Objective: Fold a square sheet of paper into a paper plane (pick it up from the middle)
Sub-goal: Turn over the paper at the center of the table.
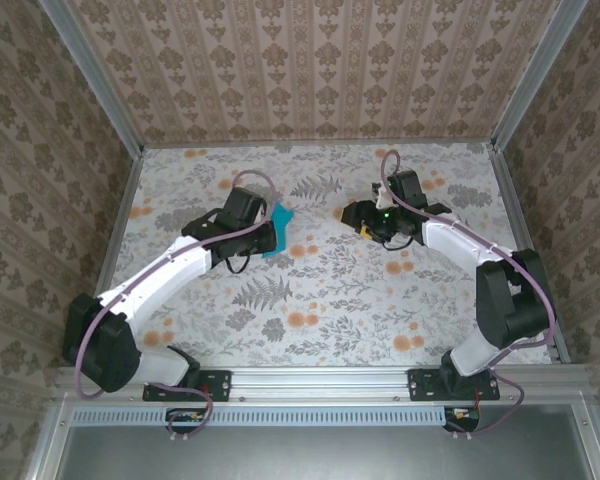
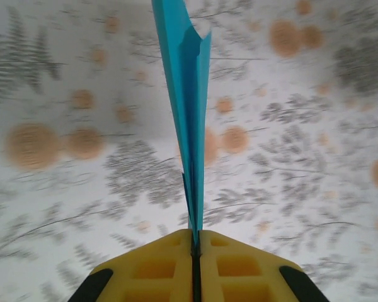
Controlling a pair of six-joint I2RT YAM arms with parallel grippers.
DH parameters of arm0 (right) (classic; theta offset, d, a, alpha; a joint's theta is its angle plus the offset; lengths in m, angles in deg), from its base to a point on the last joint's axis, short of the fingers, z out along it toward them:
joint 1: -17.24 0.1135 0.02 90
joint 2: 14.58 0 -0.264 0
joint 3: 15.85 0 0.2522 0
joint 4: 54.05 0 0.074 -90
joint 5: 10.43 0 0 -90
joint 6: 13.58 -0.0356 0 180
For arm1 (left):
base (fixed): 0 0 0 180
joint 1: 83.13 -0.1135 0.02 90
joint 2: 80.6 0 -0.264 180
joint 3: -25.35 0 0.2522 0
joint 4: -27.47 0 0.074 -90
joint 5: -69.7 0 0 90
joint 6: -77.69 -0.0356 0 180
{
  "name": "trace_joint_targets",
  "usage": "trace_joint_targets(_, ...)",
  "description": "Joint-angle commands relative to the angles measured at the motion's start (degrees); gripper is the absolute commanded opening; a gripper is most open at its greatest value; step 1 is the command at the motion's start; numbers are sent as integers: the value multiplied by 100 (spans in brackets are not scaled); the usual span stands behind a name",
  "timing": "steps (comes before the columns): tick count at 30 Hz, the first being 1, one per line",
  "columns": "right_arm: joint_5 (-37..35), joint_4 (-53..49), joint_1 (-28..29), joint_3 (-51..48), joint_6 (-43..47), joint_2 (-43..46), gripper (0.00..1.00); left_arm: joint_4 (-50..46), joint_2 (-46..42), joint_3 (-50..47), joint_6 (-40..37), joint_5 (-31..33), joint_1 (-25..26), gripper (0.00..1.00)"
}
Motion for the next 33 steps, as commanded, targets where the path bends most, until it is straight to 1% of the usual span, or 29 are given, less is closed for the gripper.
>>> trace_joint_targets(1,-682,-412,30,-120,236,248,66,-1742,405,585,-435,1880,308,9)
trace_joint_targets(2,-786,-431,29,-151,235,288,66,-1961,580,742,-387,2236,427,9)
trace_joint_targets(5,-1059,-486,29,-251,214,404,66,-2395,1118,1109,-225,2830,658,9)
trace_joint_targets(8,-1297,-510,29,-362,190,499,66,-2563,1672,1439,-87,3103,871,8)
trace_joint_targets(11,-1488,-537,21,-455,139,552,66,-2454,2221,1721,17,3027,1022,10)
trace_joint_targets(13,-1592,-530,21,-542,115,583,66,-2274,2532,1898,36,2772,1096,13)
trace_joint_targets(15,-1657,-524,4,-615,79,610,66,-1977,2738,2011,39,2428,1151,23)
trace_joint_targets(18,-1686,-476,-1,-728,42,647,66,-1287,2848,1959,-27,1603,1159,39)
trace_joint_targets(20,-1659,-425,-17,-784,33,649,66,-864,2818,1829,-30,1140,1108,50)
trace_joint_targets(23,-1552,-323,-16,-839,42,648,66,-346,2613,1550,-44,615,958,62)
trace_joint_targets(25,-1372,-188,1,-853,74,627,64,-53,2392,1306,-13,375,816,69)
trace_joint_targets(26,-1284,-118,45,-853,85,618,63,136,2218,1122,17,281,735,74)
trace_joint_targets(28,-1150,69,259,-820,99,571,59,480,1869,767,79,91,549,81)
trace_joint_targets(30,-1110,219,629,-722,114,477,55,726,1516,398,178,30,320,86)
trace_joint_targets(33,-1232,321,1317,-423,135,172,51,896,1073,-127,359,-29,-116,88)
